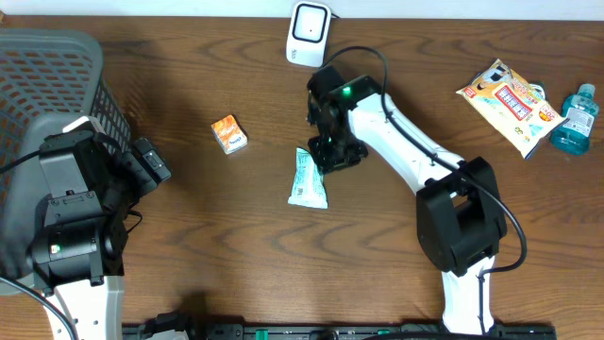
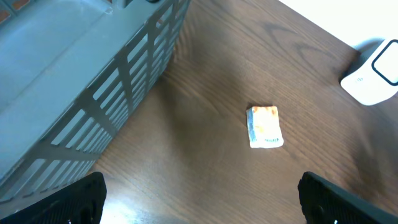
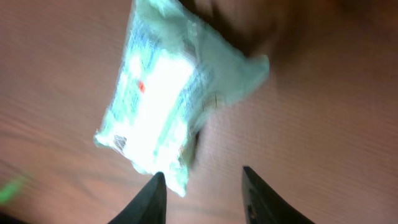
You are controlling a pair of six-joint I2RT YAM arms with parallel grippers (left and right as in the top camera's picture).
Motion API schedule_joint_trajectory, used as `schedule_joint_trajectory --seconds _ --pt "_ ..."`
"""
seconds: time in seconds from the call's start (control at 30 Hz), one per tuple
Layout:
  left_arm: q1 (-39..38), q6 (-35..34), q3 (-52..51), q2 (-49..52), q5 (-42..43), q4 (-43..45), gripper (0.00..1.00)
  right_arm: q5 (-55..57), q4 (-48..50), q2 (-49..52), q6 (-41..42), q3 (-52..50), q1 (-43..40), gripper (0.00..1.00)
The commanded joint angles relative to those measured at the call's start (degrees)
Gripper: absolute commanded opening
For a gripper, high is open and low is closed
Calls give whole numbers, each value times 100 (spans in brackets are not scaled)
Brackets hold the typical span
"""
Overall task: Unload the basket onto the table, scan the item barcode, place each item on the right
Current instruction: 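Raise the mint-green packet up to the white scanner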
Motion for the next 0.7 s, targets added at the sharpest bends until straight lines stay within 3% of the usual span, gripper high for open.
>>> schedule_joint_trajectory --seconds 0.0,0.17,0.27,0.43,0.67 --pt "35 -50 31 11 -70 -2 98 459 -114 26 -168 26 83 35" --pt "35 -50 31 11 -70 -2 98 138 271 26 -144 -216 83 78" --pt "35 -50 31 11 -70 -2 98 -76 643 26 -142 -435 76 91" --pt "35 -50 31 11 -70 -2 98 -407 988 26 -63 -717 -195 97" --pt "35 -50 31 11 -70 -2 98 -1670 1814 26 -127 -1228 -570 96"
